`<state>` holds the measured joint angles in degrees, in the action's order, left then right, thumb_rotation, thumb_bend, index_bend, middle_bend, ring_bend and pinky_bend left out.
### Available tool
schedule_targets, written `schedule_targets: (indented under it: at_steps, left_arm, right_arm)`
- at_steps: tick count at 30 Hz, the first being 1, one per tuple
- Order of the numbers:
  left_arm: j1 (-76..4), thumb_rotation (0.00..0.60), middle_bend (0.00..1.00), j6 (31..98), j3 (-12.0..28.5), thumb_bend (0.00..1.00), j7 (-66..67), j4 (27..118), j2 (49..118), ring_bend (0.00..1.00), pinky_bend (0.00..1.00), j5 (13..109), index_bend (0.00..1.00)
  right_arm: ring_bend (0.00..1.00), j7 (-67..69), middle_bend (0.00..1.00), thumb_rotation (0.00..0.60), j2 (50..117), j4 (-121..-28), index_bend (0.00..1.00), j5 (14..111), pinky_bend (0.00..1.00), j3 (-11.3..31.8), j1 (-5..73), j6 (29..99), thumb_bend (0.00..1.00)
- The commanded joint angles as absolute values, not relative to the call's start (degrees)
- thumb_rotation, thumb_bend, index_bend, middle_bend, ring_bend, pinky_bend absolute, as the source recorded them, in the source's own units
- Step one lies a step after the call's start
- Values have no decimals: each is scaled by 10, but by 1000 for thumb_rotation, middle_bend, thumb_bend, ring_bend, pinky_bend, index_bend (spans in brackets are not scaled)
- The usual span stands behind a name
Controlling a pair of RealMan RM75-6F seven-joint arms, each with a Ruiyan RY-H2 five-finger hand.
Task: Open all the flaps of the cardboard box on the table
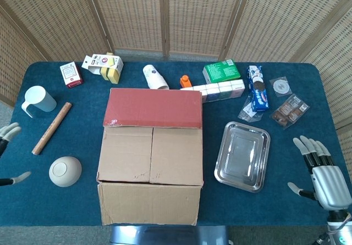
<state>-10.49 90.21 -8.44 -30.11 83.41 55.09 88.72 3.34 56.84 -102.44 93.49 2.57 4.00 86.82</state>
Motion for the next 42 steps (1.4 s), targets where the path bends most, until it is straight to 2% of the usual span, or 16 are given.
schedule_targets:
  at_steps: [1, 8, 13, 22, 32, 42]
  left_arm:
    - [-80, 600, 0, 902, -83, 0, -282, 807, 579, 0, 72, 868, 0]
    - [-61, 600, 0, 888, -73, 0, -259, 789, 612, 0, 59, 862, 0]
    - [-60, 600, 0, 876, -62, 0, -247, 778, 625, 0, 54, 864, 0]
    - [-46, 600, 0, 898, -52, 0, -256, 750, 636, 0, 55, 885, 0]
    - [-36, 600, 0, 914, -45, 2, -253, 739, 645, 0, 55, 906, 0]
    - [-29, 600, 0, 913, -36, 2, -260, 730, 649, 0, 56, 904, 0]
  right_arm:
    - [0, 17, 0, 600, 571, -1047, 0, 934, 0, 43, 60, 859, 0]
    - [0, -10, 0, 600, 591, -1095, 0, 931, 0, 91, 118, 830, 0]
    - [0, -55, 0, 600, 616, -1121, 0, 913, 0, 112, 161, 787, 0]
    - [0, -130, 0, 600, 687, -1141, 0, 872, 0, 134, 226, 728, 0]
    - [0, -201, 0, 600, 804, -1068, 0, 770, 0, 194, 331, 660, 0]
    - [0, -269, 0, 600, 867, -990, 0, 716, 0, 220, 395, 659, 0]
